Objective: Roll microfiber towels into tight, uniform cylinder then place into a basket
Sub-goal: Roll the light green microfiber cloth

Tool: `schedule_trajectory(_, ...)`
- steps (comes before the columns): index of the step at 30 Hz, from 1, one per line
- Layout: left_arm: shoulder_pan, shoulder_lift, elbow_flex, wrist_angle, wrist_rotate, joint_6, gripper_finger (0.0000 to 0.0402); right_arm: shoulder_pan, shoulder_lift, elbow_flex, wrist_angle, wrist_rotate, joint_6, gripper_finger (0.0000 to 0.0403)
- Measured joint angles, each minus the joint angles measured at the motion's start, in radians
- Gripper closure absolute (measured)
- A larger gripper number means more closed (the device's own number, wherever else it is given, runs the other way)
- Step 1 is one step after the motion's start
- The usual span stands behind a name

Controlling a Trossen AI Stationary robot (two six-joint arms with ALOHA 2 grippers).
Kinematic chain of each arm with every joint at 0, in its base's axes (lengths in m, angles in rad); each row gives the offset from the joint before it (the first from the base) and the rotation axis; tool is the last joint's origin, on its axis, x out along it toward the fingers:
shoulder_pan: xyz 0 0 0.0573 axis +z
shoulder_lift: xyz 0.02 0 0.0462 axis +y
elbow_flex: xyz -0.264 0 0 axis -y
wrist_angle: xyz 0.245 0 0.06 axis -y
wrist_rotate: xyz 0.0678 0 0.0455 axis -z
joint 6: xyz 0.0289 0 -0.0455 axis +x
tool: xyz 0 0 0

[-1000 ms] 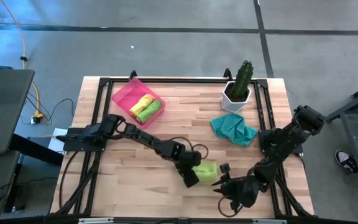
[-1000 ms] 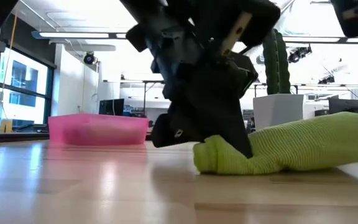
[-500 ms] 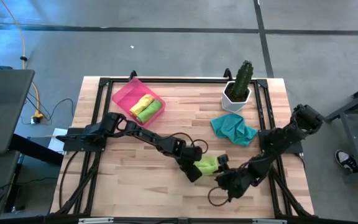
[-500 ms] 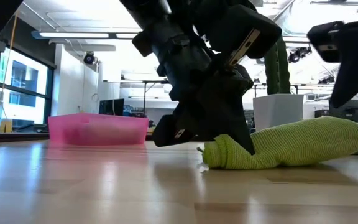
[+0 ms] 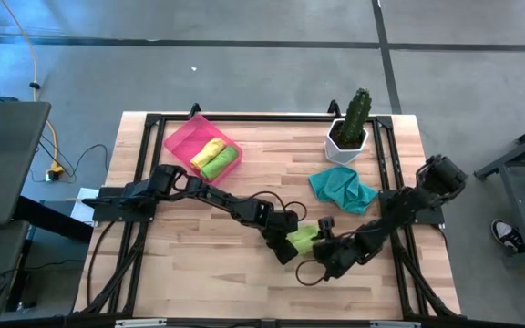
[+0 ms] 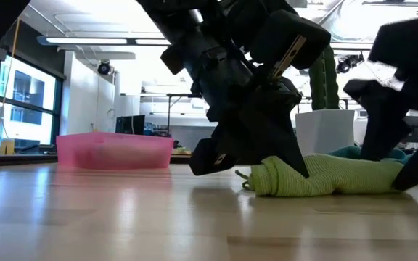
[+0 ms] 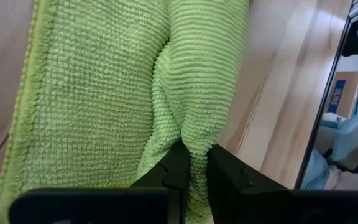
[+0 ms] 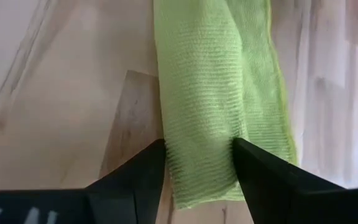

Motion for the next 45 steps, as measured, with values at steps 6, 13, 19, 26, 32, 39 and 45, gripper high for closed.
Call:
schedule_trajectory(6, 0.0, 0.0, 0.0, 0.007, 0.018, -0.032, 0.0369, -0.006, 0.041, 0.003, 0.001, -0.029, 0.094, 0.025)
schedule_trajectory(13, 0.0, 0.0, 0.001, 0.009, 0.098, -0.105, 0.0369, -0.006, 0.048, 0.003, 0.001, -0.042, 0.193, 0.0367)
schedule_trajectory(19, -0.001, 0.0, 0.001, 0.007, 0.121, -0.007, 0.0353, -0.006, 0.049, 0.002, 0.011, -0.048, 0.208, 0.038)
schedule_trajectory(26, -0.012, -0.002, 0.002, 0.003, 0.071, 0.292, 0.0286, -0.006, 0.049, 0.001, 0.014, -0.052, 0.208, 0.0393)
schedule_trajectory(32, -0.016, -0.035, 0.003, -0.048, -0.087, 0.631, 0.0247, -0.006, 0.049, 0.001, 0.014, -0.079, 0.287, 0.0394)
schedule_trajectory(39, -0.017, -0.152, 0.004, -0.232, -0.435, 0.76, 0.0243, -0.007, 0.037, -0.001, 0.02, -0.099, 0.463, 0.0395)
schedule_trajectory(45, -0.096, -0.166, 0.003, -0.423, -0.366, 0.542, 0.0243, -0.005, 0.016, -0.005, 0.121, -0.123, 0.285, 0.0401)
